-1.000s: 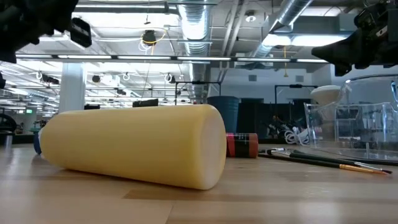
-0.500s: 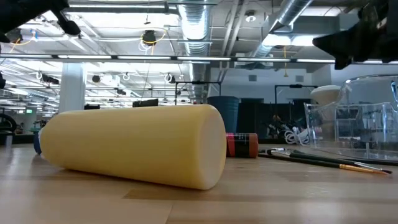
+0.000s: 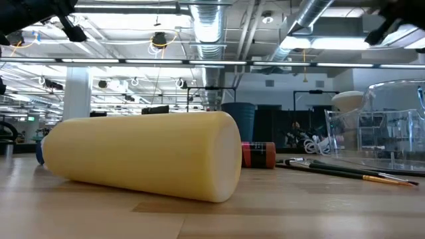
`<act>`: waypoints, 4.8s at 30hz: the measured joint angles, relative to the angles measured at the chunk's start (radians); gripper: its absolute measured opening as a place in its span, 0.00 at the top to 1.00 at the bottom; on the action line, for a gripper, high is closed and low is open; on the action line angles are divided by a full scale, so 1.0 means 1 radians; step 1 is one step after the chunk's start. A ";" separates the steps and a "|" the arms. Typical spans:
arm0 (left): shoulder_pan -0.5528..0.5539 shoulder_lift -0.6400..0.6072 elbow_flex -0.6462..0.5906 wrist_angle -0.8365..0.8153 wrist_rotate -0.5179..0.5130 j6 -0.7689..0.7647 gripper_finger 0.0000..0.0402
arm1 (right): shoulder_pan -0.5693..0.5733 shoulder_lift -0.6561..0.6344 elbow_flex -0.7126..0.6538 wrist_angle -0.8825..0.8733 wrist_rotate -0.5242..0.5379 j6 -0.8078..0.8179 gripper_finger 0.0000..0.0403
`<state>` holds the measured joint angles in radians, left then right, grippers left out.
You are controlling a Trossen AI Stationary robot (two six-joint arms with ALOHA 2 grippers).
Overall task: Pick & Place Paint Supplies
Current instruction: Put the large black paint bottle into the transparent bin
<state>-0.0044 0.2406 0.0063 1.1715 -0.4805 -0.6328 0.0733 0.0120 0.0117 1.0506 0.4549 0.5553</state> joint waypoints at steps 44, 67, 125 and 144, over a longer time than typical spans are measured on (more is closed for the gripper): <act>0.000 0.200 0.000 0.010 -0.283 -0.137 0.99 | -0.016 0.429 0.897 -1.281 -0.080 0.011 1.00; 0.316 0.651 0.679 -0.995 0.552 0.085 0.99 | -0.238 0.948 1.341 -1.832 -0.204 0.228 1.00; 0.265 0.812 0.751 -1.440 0.910 0.184 0.99 | -0.321 1.121 1.411 -1.799 -0.356 0.195 1.00; 0.147 1.008 0.751 -1.556 0.479 0.511 0.65 | -0.295 1.122 1.411 -1.801 -0.356 0.197 1.00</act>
<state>0.1423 1.2488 0.7574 -0.3842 -0.0014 -0.1216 -0.2218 1.1336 1.4223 -0.7501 0.0994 0.7525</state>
